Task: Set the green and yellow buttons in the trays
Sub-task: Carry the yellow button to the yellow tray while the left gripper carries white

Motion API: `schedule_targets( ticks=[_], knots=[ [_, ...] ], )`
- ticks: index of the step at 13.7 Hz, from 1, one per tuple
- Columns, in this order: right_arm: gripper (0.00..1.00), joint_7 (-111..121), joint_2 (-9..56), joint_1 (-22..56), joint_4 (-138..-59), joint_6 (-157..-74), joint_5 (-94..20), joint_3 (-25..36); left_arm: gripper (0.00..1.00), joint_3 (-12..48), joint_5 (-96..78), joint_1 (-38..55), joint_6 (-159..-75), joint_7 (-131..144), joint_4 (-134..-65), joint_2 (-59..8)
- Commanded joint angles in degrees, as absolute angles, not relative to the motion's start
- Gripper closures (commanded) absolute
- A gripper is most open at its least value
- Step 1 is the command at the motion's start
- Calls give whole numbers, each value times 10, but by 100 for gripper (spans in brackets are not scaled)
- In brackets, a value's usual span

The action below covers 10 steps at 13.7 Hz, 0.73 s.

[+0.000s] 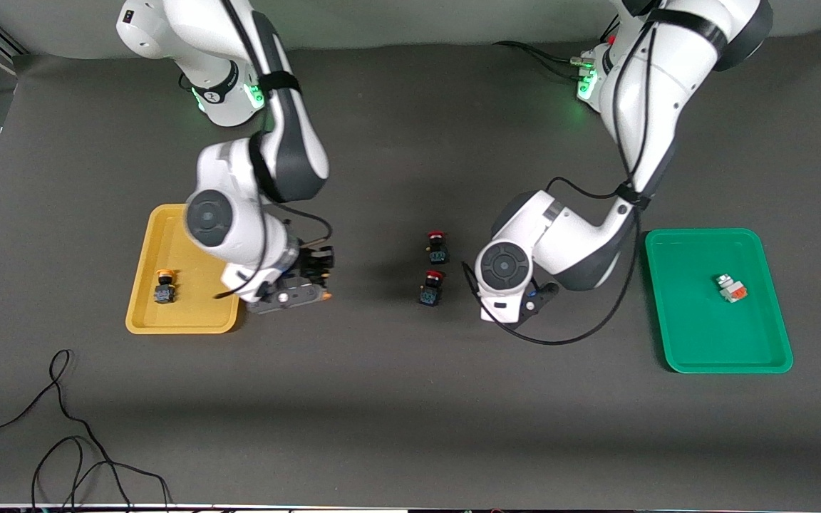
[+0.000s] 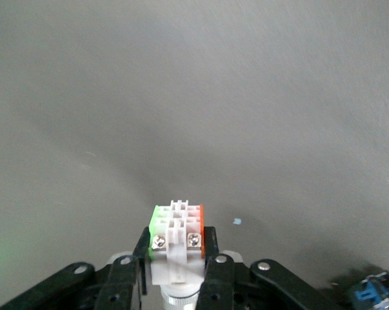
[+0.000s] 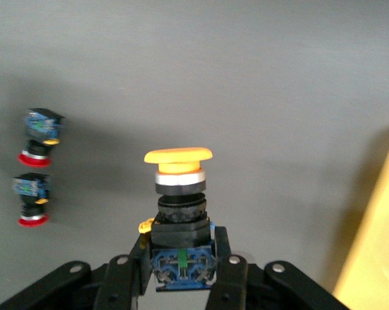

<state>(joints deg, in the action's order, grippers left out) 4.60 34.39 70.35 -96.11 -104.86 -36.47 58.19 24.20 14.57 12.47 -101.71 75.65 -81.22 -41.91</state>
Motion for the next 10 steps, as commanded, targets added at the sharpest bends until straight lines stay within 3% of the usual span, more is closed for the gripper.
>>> schedule_targets(
  ticks=[1, 5, 10],
  knots=[
    [96, 62, 331, 702, -972, -993, -326, 652, 100, 243, 143, 87, -928, 646, -805, -367],
    [96, 165, 330, 699, -1044, -996, -322, 736, 100, 242, 144, 11, -819, 463, -805, -307],
    [96, 259, 339, 681, -1180, -1118, -390, 730, 100, 239, 150, -88, -783, 248, -811, -268]
  ],
)
